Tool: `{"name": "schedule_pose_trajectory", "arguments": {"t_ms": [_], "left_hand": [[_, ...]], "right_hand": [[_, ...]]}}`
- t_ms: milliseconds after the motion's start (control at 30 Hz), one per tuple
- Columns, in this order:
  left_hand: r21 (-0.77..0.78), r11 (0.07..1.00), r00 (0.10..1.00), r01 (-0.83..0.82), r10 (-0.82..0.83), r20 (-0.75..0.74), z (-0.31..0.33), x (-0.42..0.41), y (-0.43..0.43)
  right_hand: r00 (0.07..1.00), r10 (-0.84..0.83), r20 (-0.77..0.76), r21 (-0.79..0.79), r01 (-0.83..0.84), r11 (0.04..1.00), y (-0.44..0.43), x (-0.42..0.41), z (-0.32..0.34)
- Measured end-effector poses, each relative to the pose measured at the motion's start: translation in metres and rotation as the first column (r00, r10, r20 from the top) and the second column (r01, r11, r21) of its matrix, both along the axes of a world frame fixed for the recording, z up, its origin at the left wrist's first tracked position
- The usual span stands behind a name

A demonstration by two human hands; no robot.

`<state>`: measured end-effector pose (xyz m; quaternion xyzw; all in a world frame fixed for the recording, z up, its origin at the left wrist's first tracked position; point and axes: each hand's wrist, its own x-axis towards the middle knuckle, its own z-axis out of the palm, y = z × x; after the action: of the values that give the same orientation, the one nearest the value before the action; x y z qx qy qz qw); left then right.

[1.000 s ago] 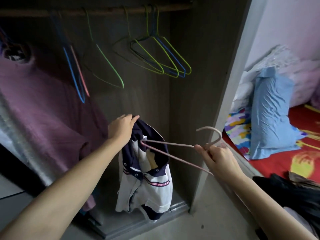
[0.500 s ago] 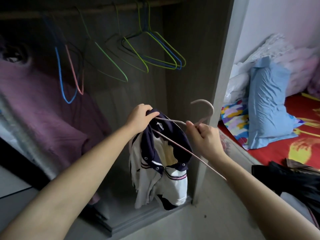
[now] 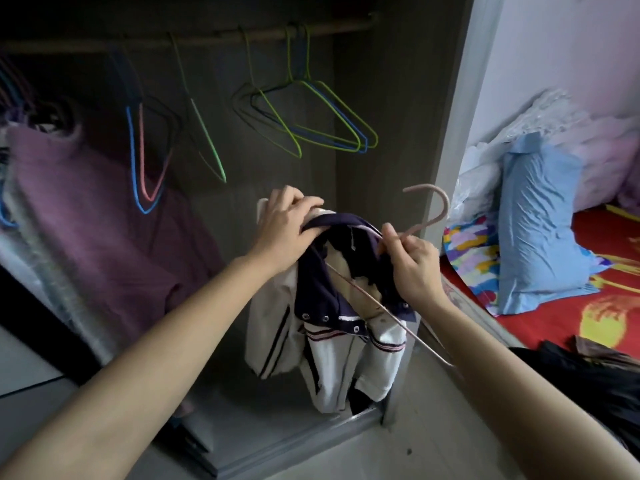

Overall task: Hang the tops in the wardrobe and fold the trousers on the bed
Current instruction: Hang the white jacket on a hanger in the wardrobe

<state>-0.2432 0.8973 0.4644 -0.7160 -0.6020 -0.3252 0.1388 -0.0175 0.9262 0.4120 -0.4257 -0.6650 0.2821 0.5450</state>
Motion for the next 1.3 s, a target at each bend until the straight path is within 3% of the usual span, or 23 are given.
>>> {"name": "schedule_pose_trajectory", "arguments": {"t_ms": [67, 200, 433, 533, 600, 733, 867, 967, 1033, 1100, 1300], "left_hand": [[0.066, 0.997, 0.997, -0.025, 0.030, -0.072, 0.002, 0.001, 0.003], [0.027, 0.999, 0.999, -0.038, 0.038, -0.009, 0.014, 0.015, 0.014], [-0.086, 0.993, 0.997, 0.077, -0.074, 0.037, 0.014, 0.041, 0.025], [-0.154, 0.986, 0.995, 0.061, -0.047, 0.092, 0.010, 0.041, 0.027], [-0.201, 0.978, 0.987, 0.050, -0.017, 0.163, 0.004, 0.037, 0.027], [-0.241, 0.970, 0.921, 0.040, 0.058, 0.386, -0.011, 0.021, 0.022], [-0.275, 0.961, 0.919, 0.028, 0.084, 0.385, -0.020, 0.015, 0.022], [-0.248, 0.968, 0.943, -0.022, 0.103, 0.317, -0.027, 0.015, 0.026], [-0.236, 0.970, 0.935, -0.065, 0.141, 0.325, -0.029, 0.015, 0.029], [-0.234, 0.967, 0.909, -0.102, 0.186, 0.374, -0.027, 0.013, 0.032], [-0.206, 0.958, 0.912, -0.201, 0.260, 0.318, -0.020, 0.018, 0.037]], "right_hand": [[0.998, 0.008, -0.055, 0.028, -0.006, 1.000, 0.001, 0.003, 0.010], [0.997, -0.038, -0.069, 0.020, 0.039, 0.999, 0.011, 0.006, 0.021], [0.994, -0.008, 0.110, -0.091, 0.018, 0.996, 0.018, -0.004, 0.026], [0.973, 0.096, 0.210, -0.040, -0.090, 0.995, 0.017, 0.007, 0.029], [0.967, 0.179, 0.179, -0.041, -0.175, 0.984, 0.020, 0.020, 0.024], [0.992, 0.121, -0.026, -0.356, -0.122, 0.926, 0.047, 0.054, 0.002], [0.992, 0.077, -0.100, -0.676, -0.124, 0.727, 0.062, 0.086, -0.025], [0.990, -0.101, -0.097, -0.635, 0.017, 0.773, 0.061, 0.091, -0.041], [0.975, -0.207, 0.078, -0.508, 0.218, 0.833, 0.053, 0.094, -0.047], [0.963, -0.210, 0.167, -0.453, 0.264, 0.852, 0.045, 0.095, -0.054], [0.991, -0.004, -0.132, -0.651, -0.083, 0.754, 0.033, 0.079, -0.067]]}}
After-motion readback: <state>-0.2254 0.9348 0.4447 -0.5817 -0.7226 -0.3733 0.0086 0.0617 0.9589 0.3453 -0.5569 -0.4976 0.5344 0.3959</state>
